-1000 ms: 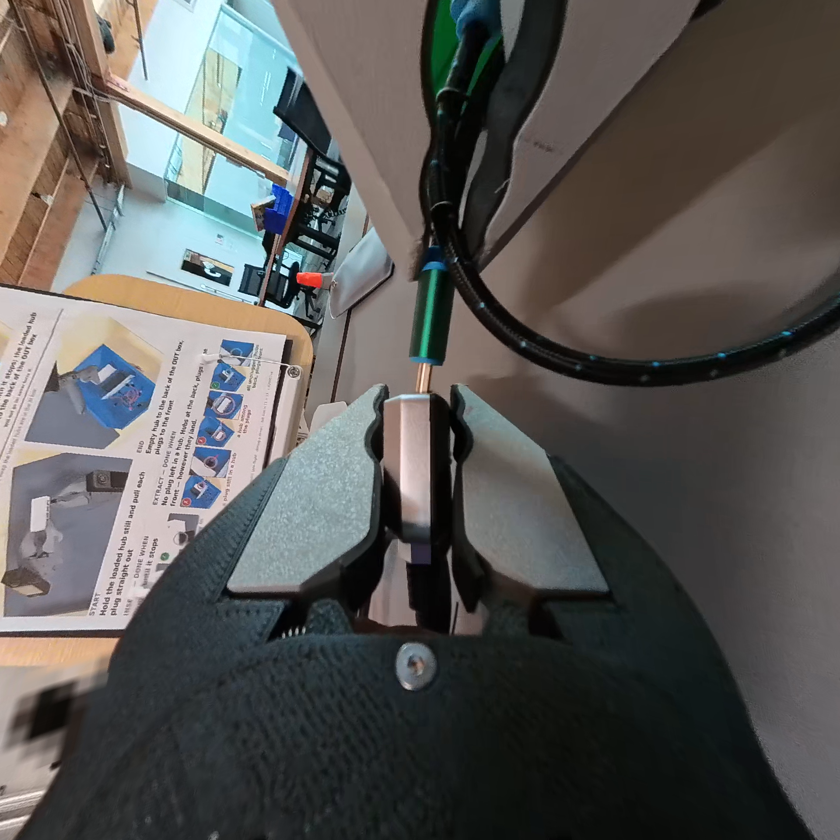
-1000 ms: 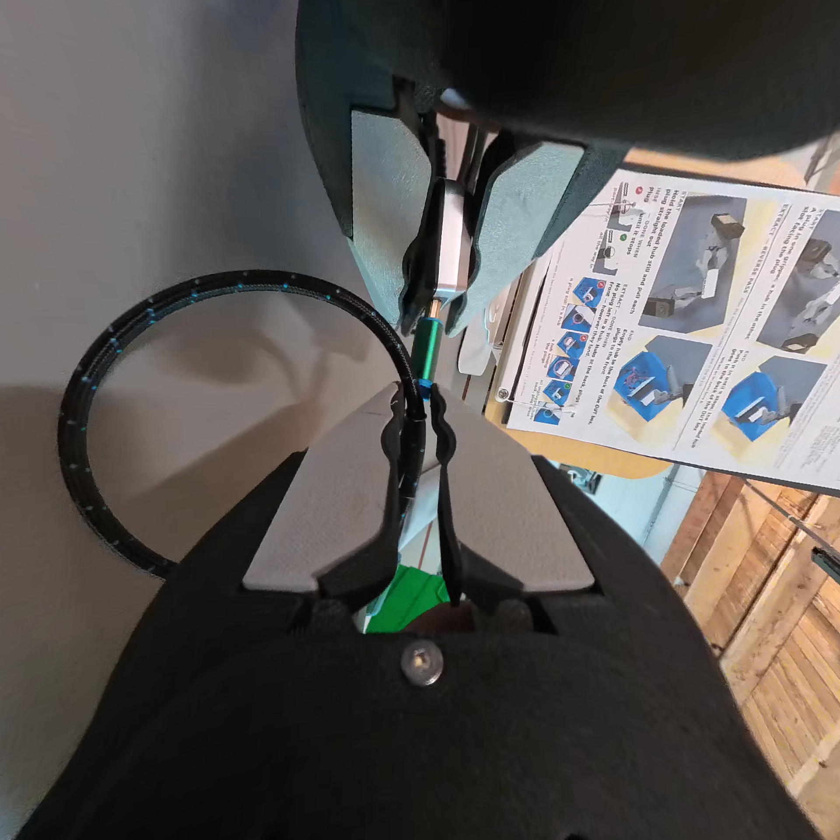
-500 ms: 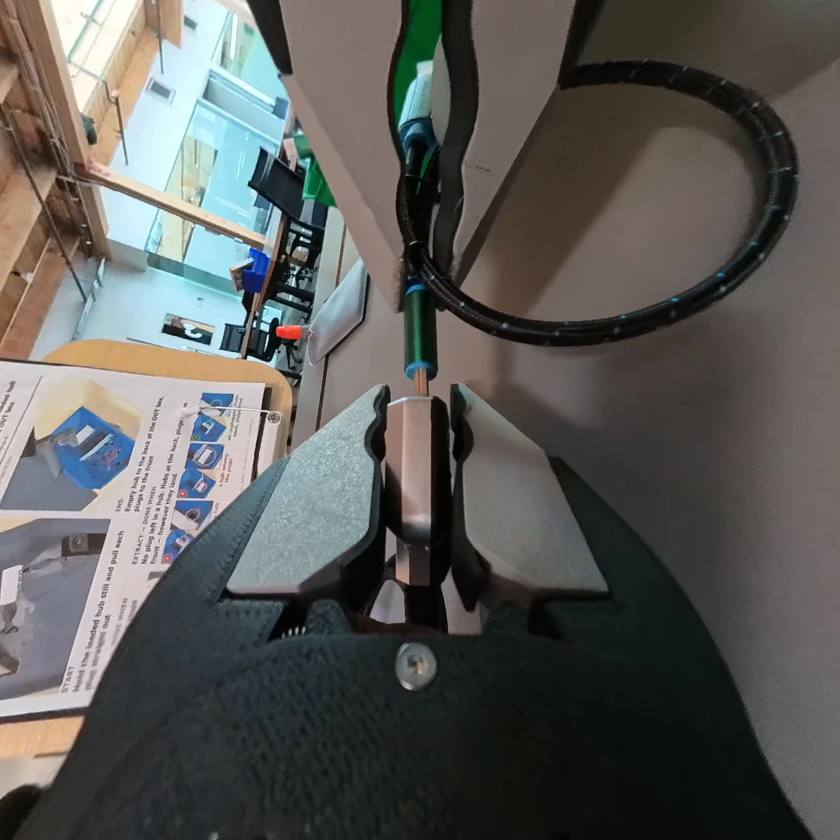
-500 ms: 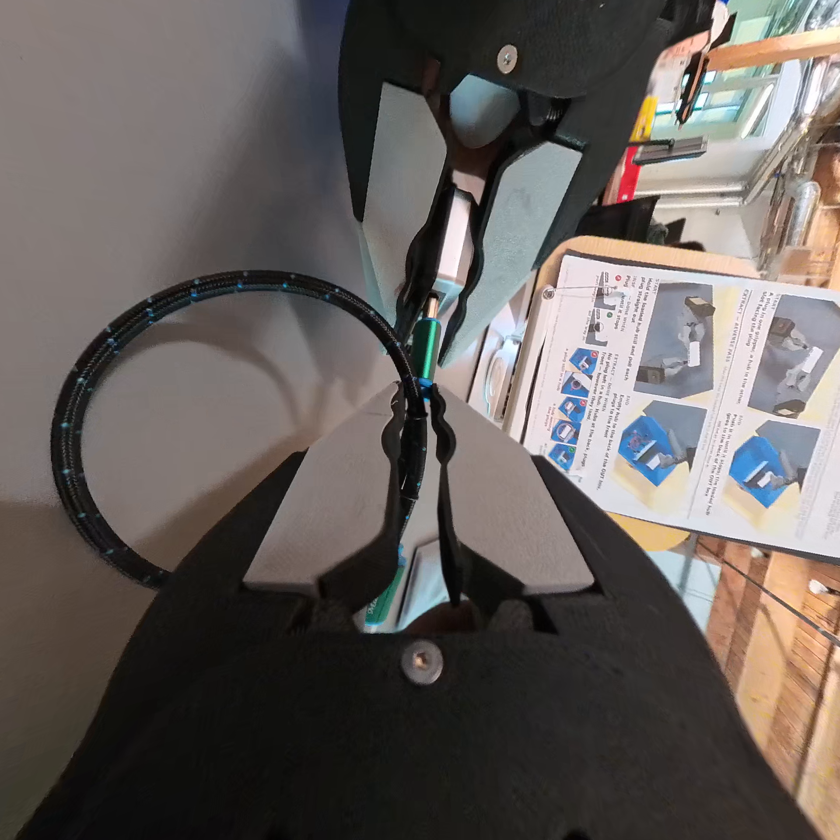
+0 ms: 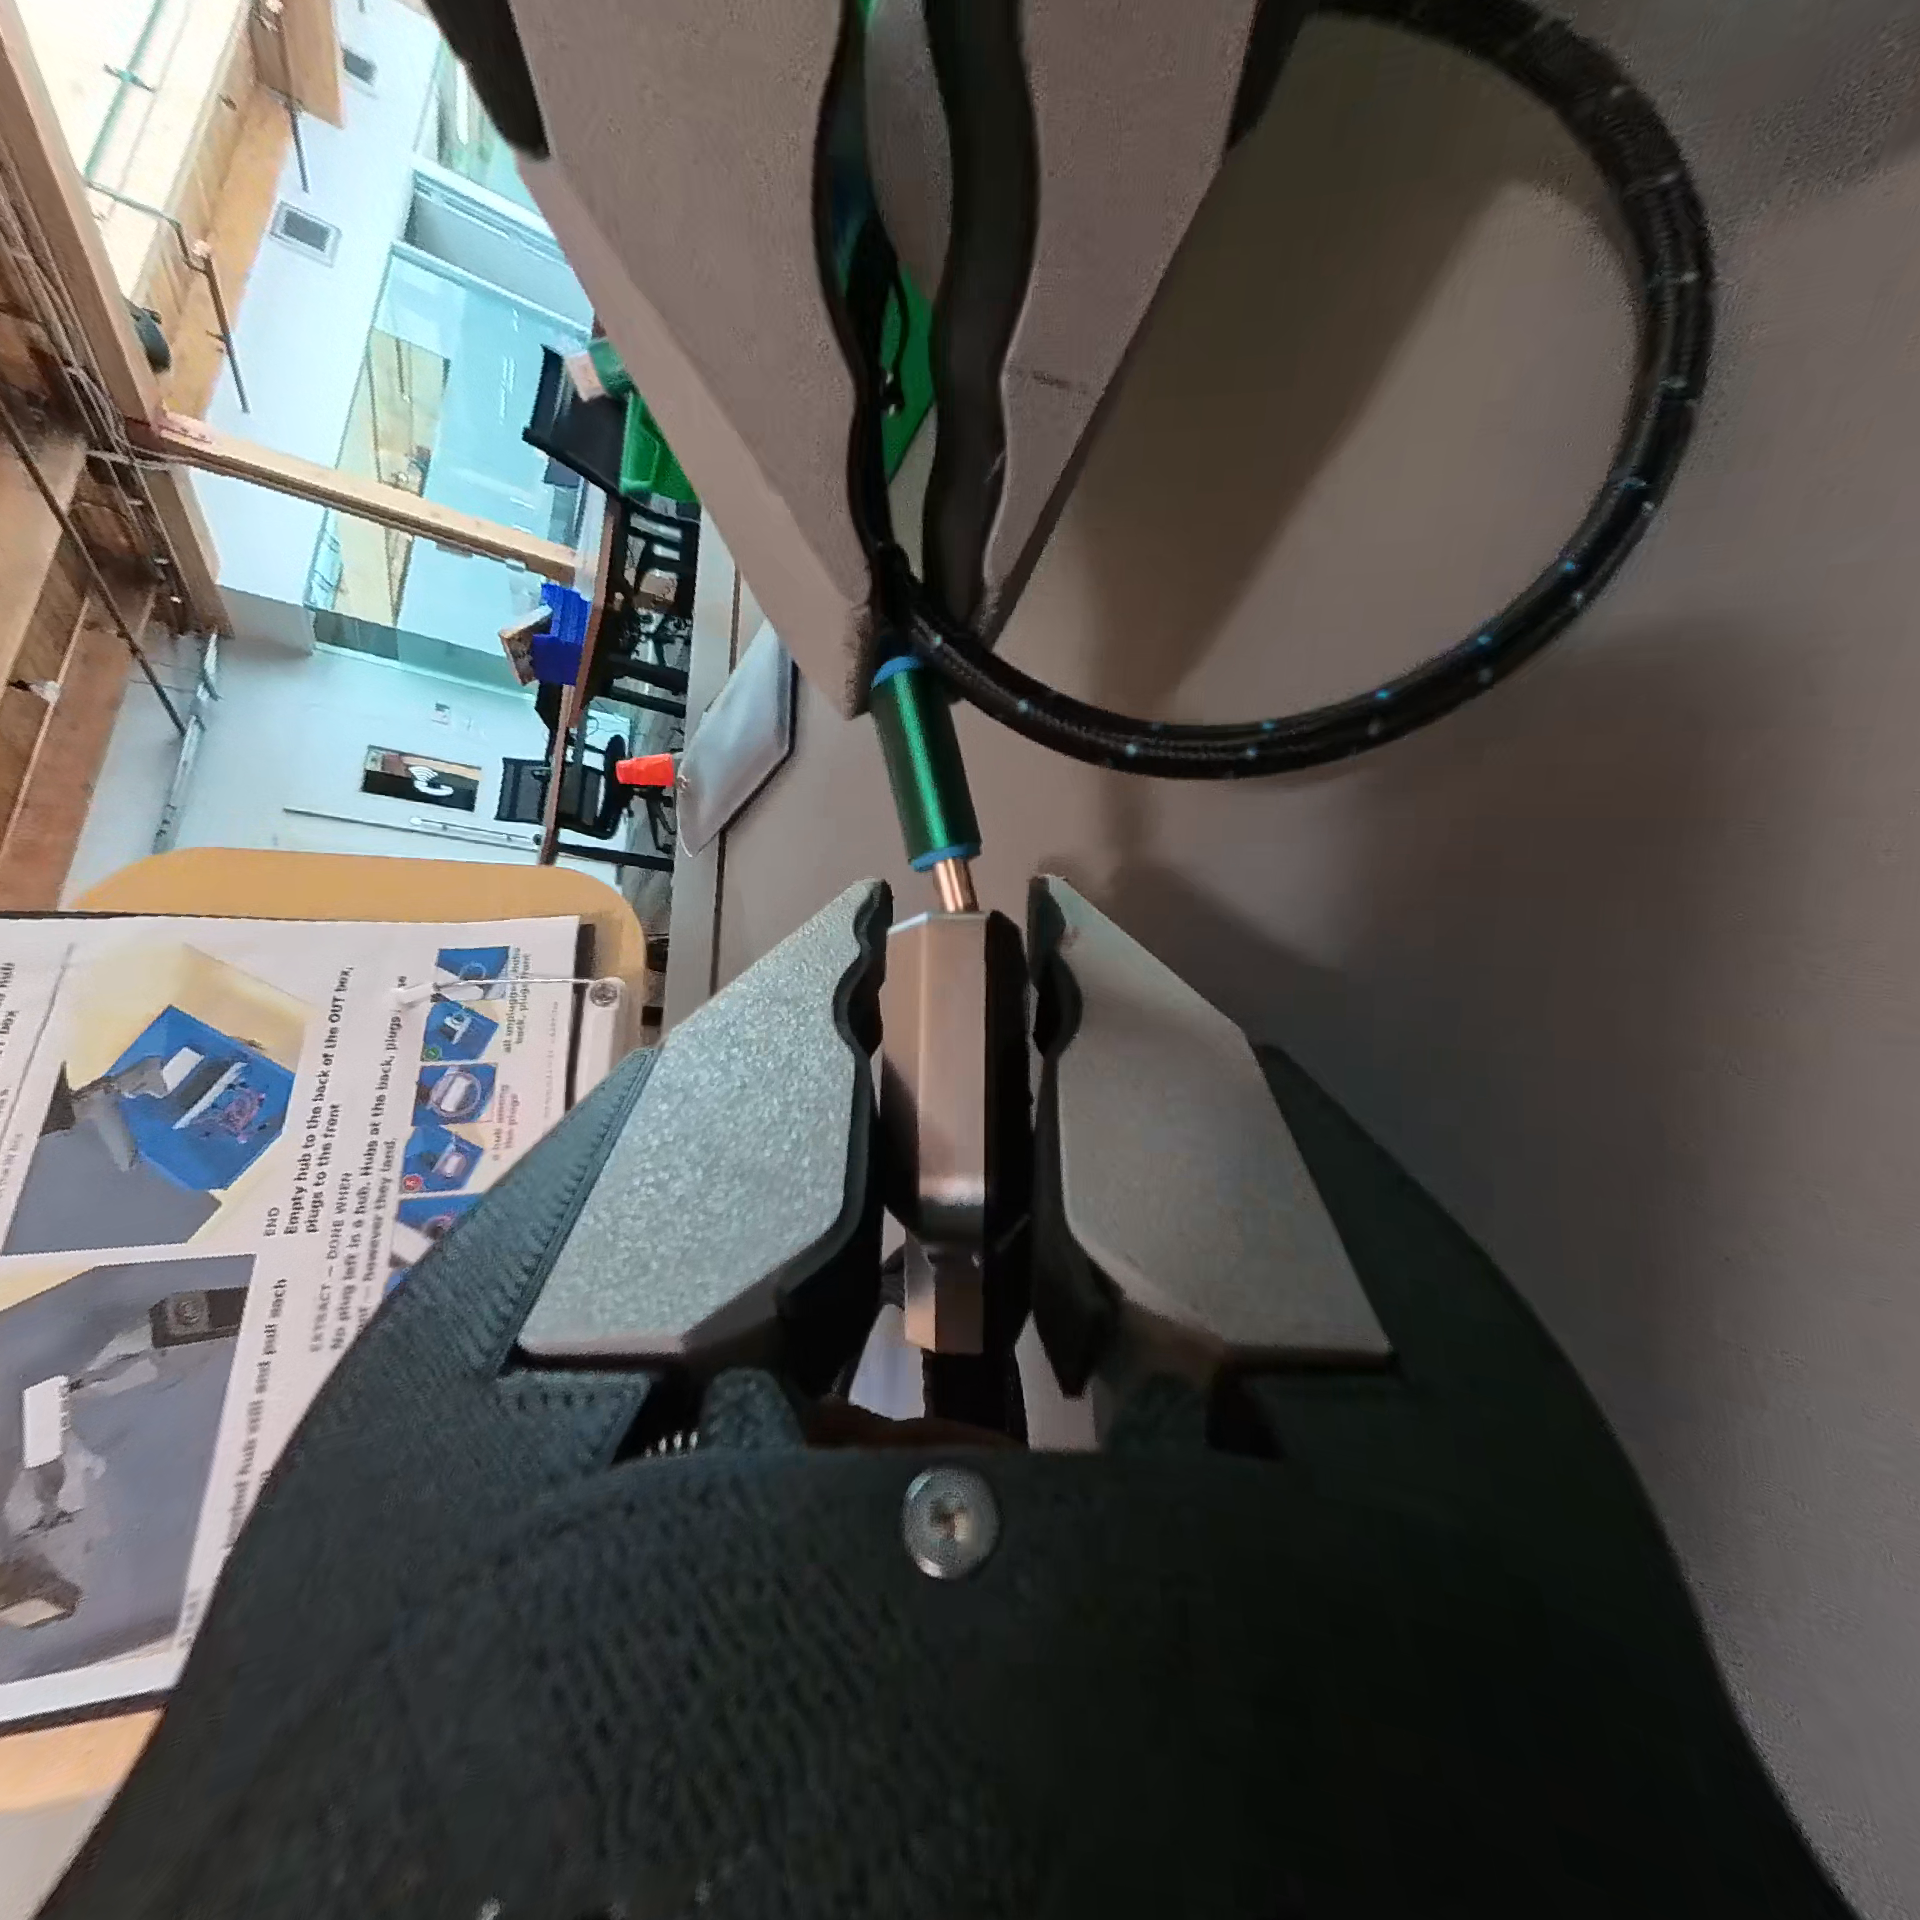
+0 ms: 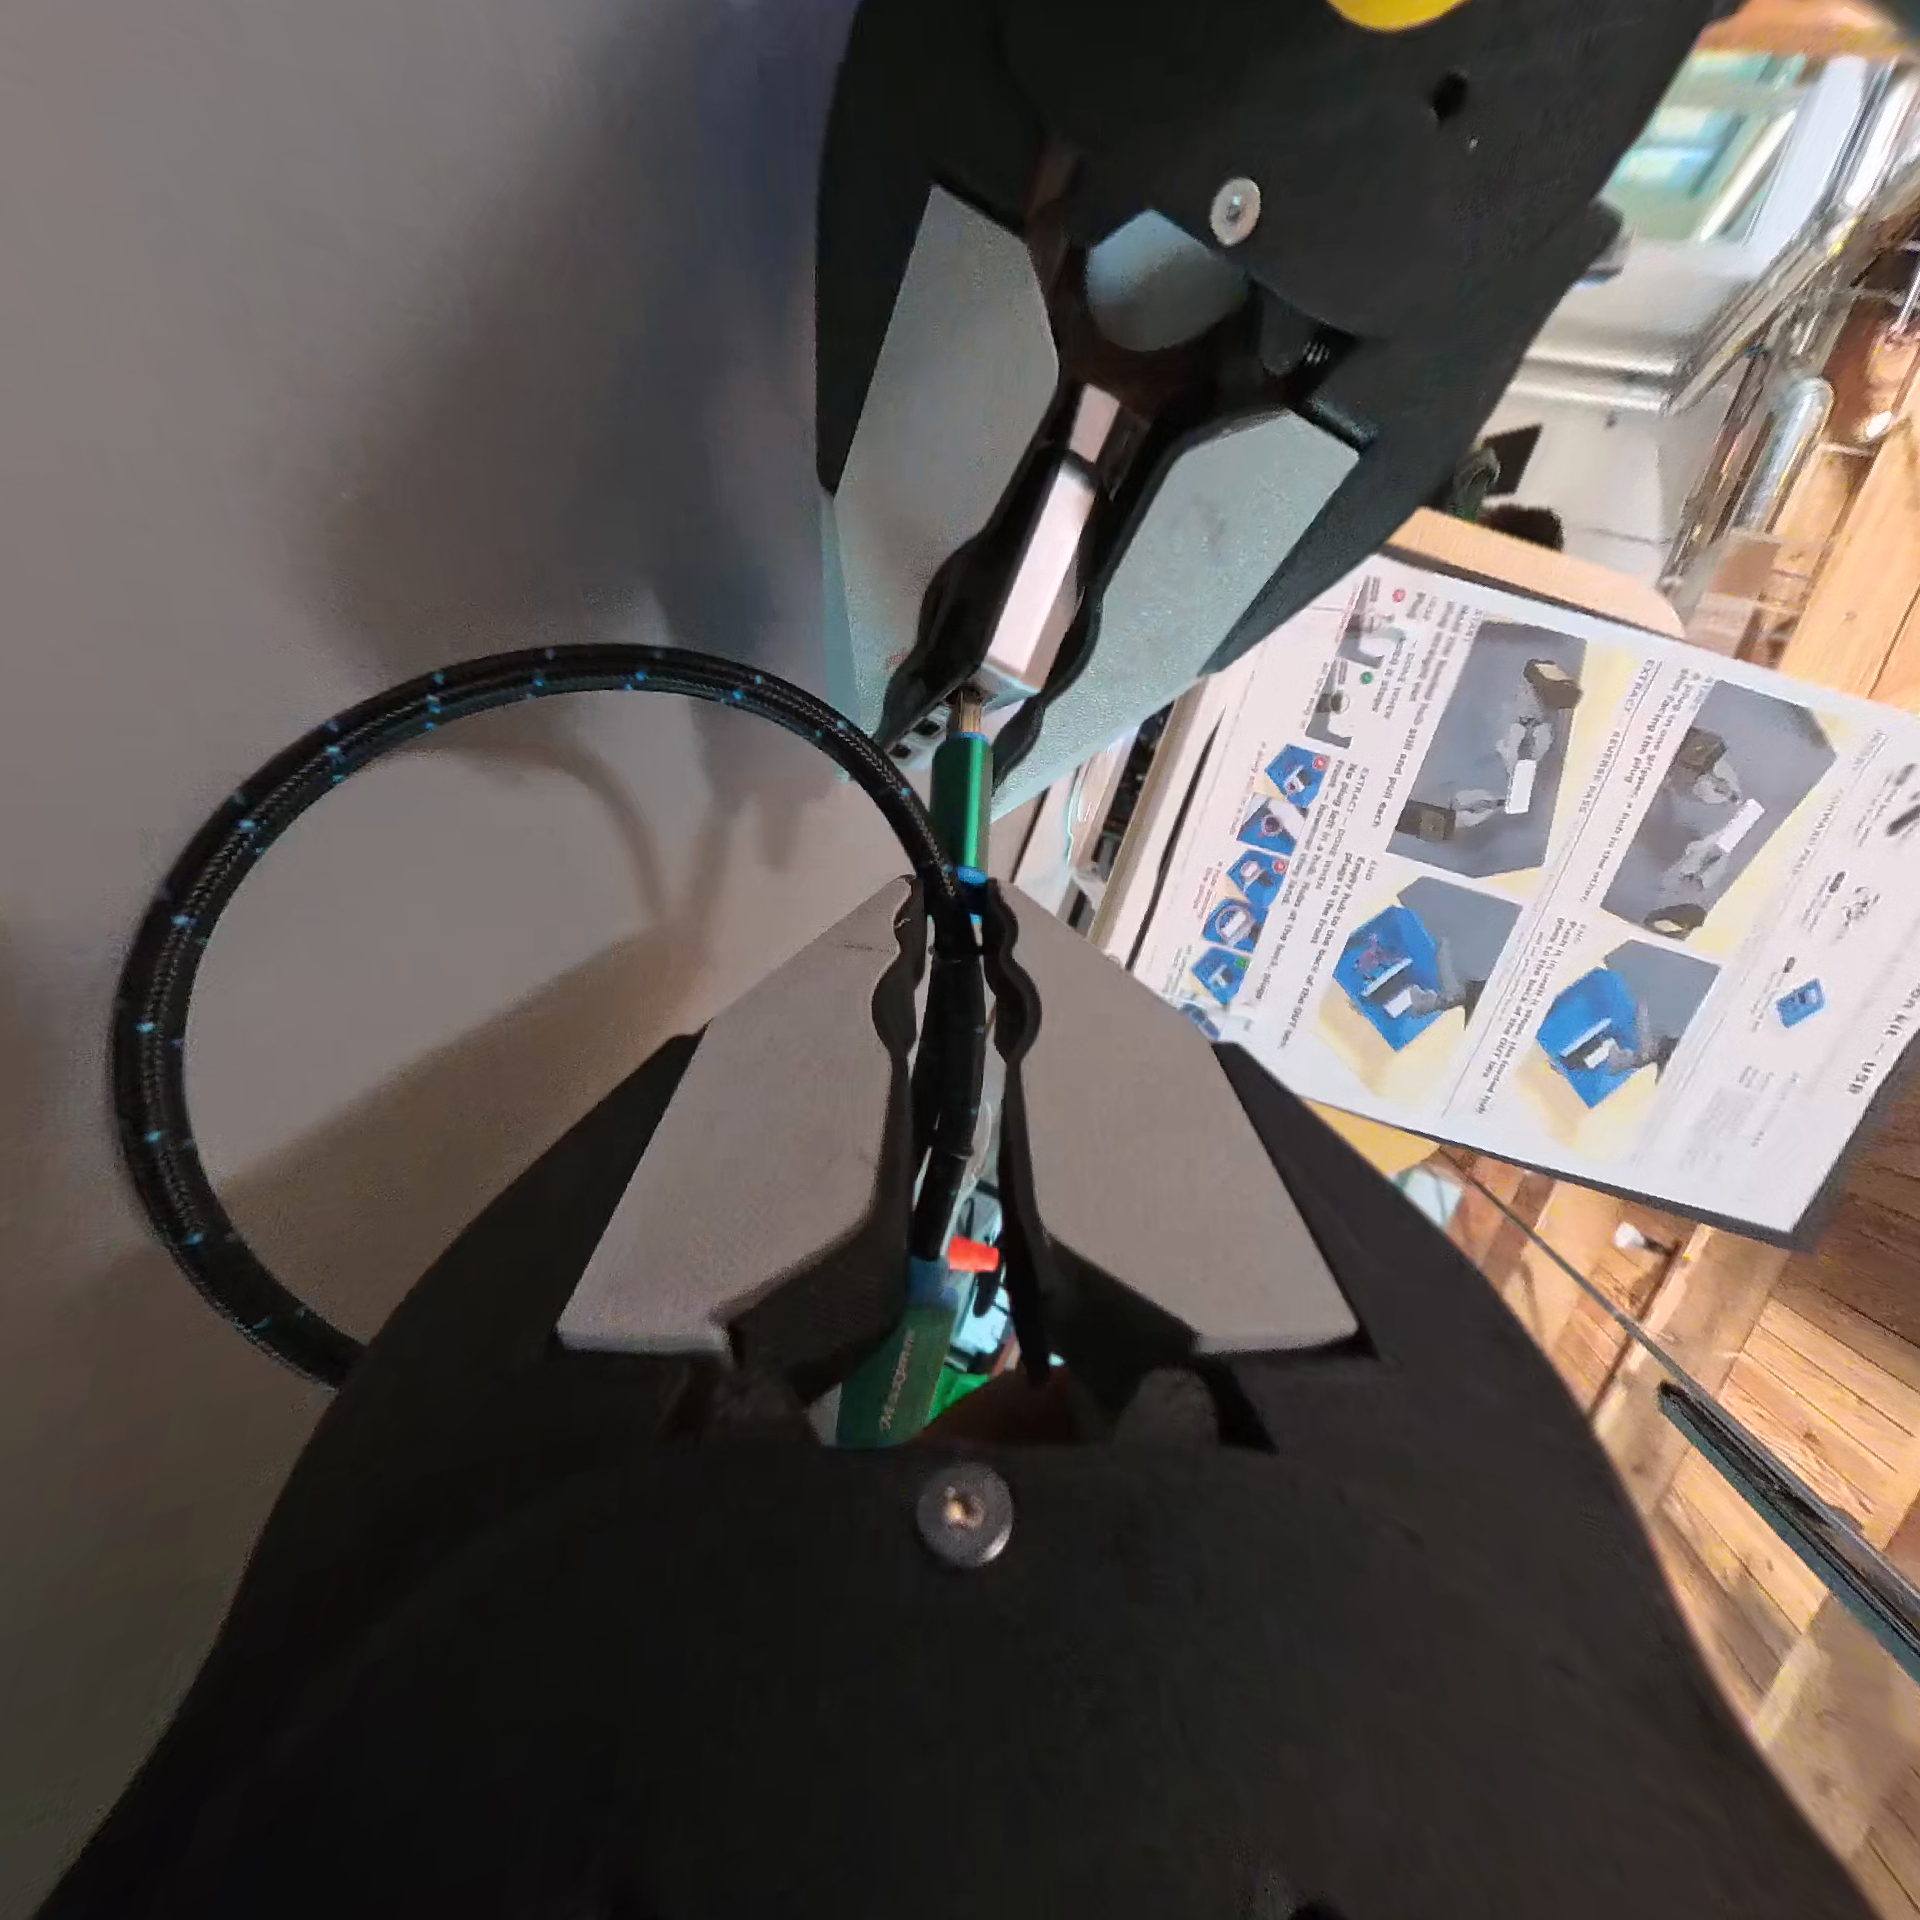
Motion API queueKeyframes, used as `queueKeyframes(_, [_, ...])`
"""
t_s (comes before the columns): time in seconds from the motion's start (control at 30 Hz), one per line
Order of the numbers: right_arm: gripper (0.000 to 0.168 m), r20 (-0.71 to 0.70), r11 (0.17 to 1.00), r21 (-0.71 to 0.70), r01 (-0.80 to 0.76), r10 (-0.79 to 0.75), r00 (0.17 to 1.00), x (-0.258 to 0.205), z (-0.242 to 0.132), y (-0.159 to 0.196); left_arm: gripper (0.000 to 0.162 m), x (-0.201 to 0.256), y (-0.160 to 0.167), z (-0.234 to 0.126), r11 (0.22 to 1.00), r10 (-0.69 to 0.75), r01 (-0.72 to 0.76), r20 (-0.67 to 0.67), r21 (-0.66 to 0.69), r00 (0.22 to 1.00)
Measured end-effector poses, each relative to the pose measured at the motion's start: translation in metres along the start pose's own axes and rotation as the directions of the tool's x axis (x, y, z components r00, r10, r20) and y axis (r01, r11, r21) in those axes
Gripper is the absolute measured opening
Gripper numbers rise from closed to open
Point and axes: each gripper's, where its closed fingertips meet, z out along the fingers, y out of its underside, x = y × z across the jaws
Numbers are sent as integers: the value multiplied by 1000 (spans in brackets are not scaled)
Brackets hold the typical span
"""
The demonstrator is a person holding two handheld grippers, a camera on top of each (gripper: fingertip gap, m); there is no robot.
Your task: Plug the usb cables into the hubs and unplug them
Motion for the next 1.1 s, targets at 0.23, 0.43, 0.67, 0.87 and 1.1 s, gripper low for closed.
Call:
queueKeyframes(0.23, [6, -39, 992, 13, -123, 123, 992, 8, -7, -1, 25, -12, -8, -5, 995, -79, 77, 29, 60, 996])
queueKeyframes(0.43, [6, -73, 969, 32, -246, 248, 966, 11, -4, -1, 25, -19, -6, -8, 989, -141, 138, 43, 61, 989])
queueKeyframes(0.67, [7, -181, 983, -59, -172, 159, 971, 17, -4, 2, 25, -24, -6, -9, 991, -126, 122, 75, 61, 989])
queueKeyframes(0.87, [7, -232, 987, -33, -154, 143, 962, 23, -10, -2, 25, -33, -10, -14, 988, -122, 109, 120, 105, 985])
queueKeyframes(1.1, [7, -285, 998, -34, -49, 37, 958, 25, -12, -4, 25, -32, -11, -16, 989, -104, 89, 123, 118, 987])
